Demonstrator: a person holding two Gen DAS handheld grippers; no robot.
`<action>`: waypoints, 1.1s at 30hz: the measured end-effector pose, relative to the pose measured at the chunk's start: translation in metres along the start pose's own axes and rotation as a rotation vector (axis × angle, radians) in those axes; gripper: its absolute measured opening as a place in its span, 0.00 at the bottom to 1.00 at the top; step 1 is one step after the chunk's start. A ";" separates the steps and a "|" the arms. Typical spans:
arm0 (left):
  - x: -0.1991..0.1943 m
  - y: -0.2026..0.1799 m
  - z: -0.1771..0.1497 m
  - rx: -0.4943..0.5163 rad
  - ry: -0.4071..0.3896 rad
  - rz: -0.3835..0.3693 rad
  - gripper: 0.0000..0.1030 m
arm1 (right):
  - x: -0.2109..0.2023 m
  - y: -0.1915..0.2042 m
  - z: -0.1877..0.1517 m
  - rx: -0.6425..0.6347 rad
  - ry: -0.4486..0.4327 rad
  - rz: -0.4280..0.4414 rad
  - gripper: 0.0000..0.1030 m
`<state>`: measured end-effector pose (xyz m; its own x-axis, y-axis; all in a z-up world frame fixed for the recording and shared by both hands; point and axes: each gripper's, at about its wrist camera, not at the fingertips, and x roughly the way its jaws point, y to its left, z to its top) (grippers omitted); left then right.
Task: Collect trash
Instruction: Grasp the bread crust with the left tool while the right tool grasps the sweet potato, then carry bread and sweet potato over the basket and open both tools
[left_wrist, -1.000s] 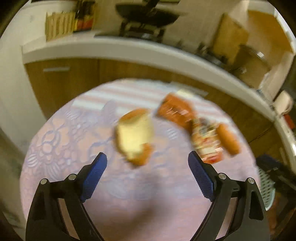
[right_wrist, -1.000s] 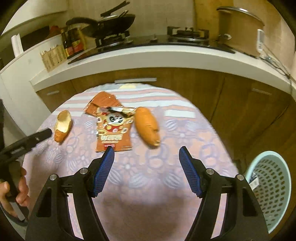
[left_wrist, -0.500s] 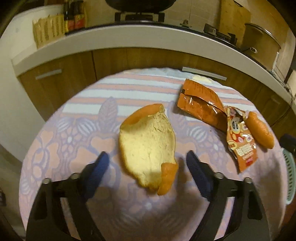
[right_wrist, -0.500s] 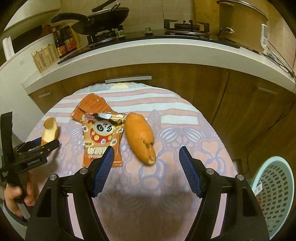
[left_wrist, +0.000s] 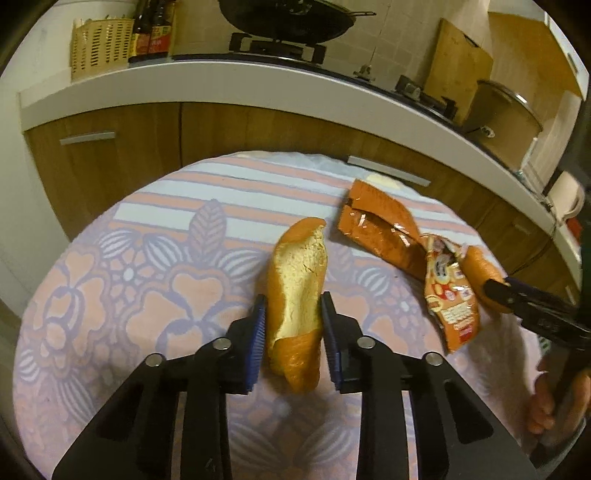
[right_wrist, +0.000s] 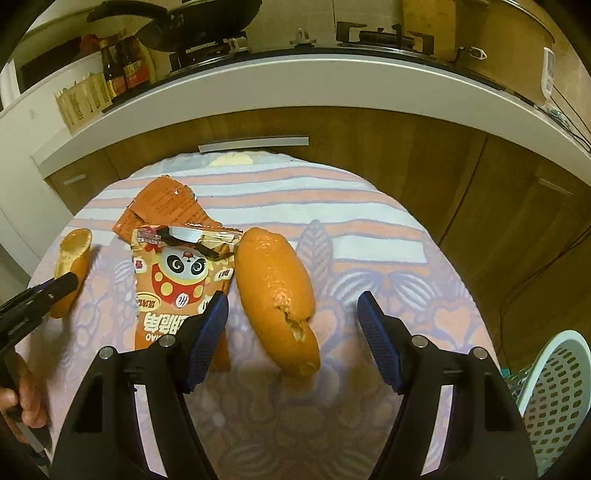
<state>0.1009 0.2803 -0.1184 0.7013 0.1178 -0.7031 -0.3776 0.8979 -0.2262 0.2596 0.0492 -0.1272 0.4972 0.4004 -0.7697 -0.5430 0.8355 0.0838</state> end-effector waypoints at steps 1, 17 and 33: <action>-0.001 -0.001 -0.001 0.004 -0.002 -0.003 0.24 | 0.002 0.001 0.000 -0.002 0.002 0.001 0.66; -0.010 -0.012 -0.001 0.015 -0.023 -0.030 0.24 | -0.009 0.005 -0.004 -0.024 -0.022 0.018 0.24; -0.043 -0.114 -0.006 0.155 -0.064 -0.183 0.24 | -0.099 -0.066 -0.024 0.103 -0.142 -0.035 0.24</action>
<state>0.1097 0.1704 -0.0664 0.7884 -0.0300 -0.6145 -0.1476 0.9604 -0.2363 0.2296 -0.0546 -0.0719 0.6095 0.4131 -0.6766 -0.4551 0.8812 0.1281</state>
